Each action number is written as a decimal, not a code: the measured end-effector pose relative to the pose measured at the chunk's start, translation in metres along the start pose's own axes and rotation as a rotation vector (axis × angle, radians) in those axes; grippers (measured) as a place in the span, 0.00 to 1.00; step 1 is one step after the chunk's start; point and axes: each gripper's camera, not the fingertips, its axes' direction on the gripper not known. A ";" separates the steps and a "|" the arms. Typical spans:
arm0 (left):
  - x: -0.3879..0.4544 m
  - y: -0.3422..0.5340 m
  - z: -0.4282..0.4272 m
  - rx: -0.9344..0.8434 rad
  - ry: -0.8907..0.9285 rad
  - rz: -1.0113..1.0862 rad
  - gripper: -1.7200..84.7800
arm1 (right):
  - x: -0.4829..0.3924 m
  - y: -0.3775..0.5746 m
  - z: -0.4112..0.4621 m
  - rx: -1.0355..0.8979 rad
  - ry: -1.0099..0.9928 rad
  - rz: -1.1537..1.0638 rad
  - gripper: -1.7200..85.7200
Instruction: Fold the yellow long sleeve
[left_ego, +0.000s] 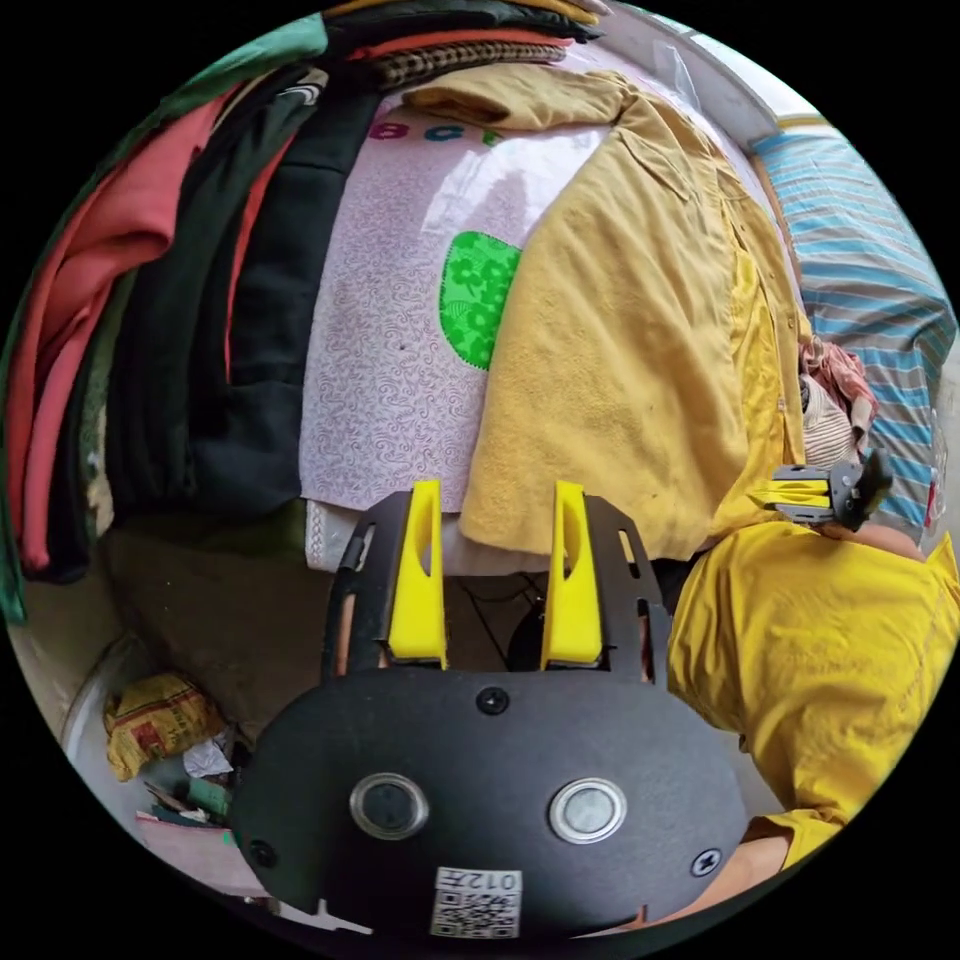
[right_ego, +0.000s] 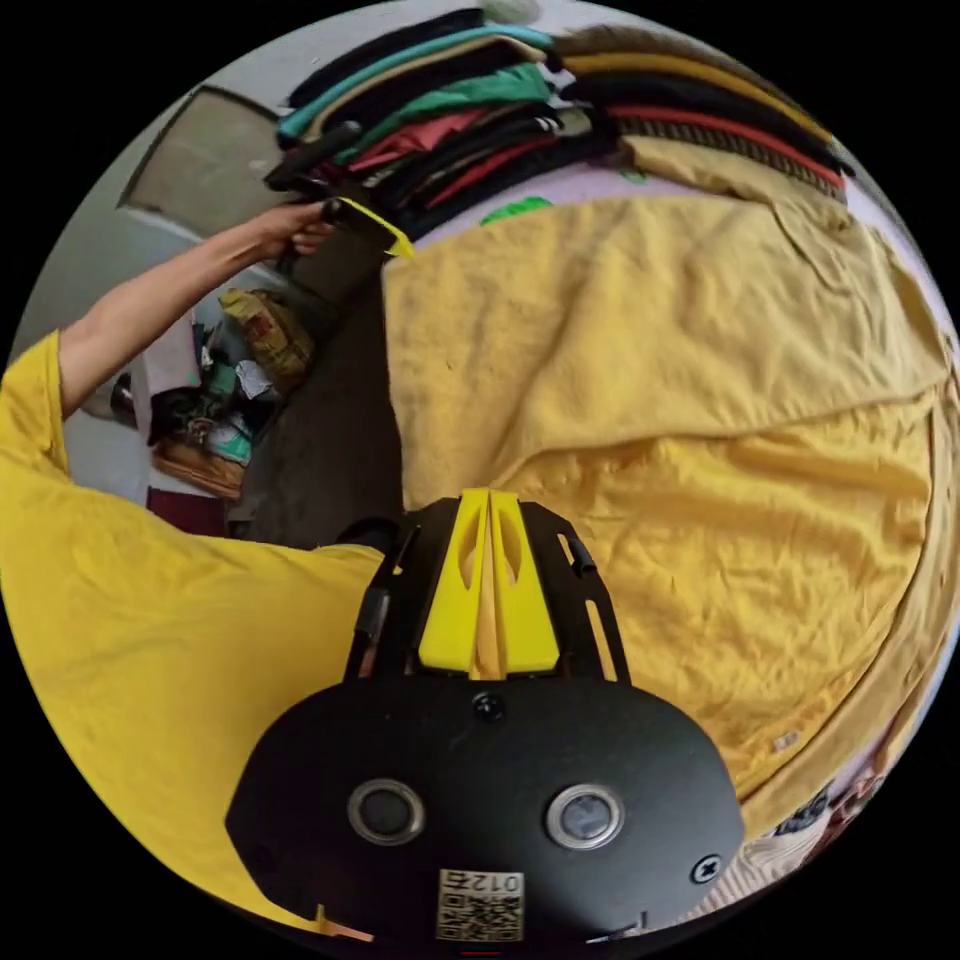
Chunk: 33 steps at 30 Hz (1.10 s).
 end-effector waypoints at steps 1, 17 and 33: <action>0.003 -0.004 0.006 -0.034 -0.027 0.015 0.16 | -0.015 -0.005 -0.001 0.031 0.006 -0.074 0.03; 0.009 -0.030 0.042 -0.220 -0.086 -0.007 0.13 | -0.019 -0.110 0.092 -0.164 0.364 -0.164 0.02; 0.009 -0.016 0.050 -0.199 -0.123 0.018 0.08 | 0.001 -0.142 0.061 -0.056 0.232 -0.005 0.03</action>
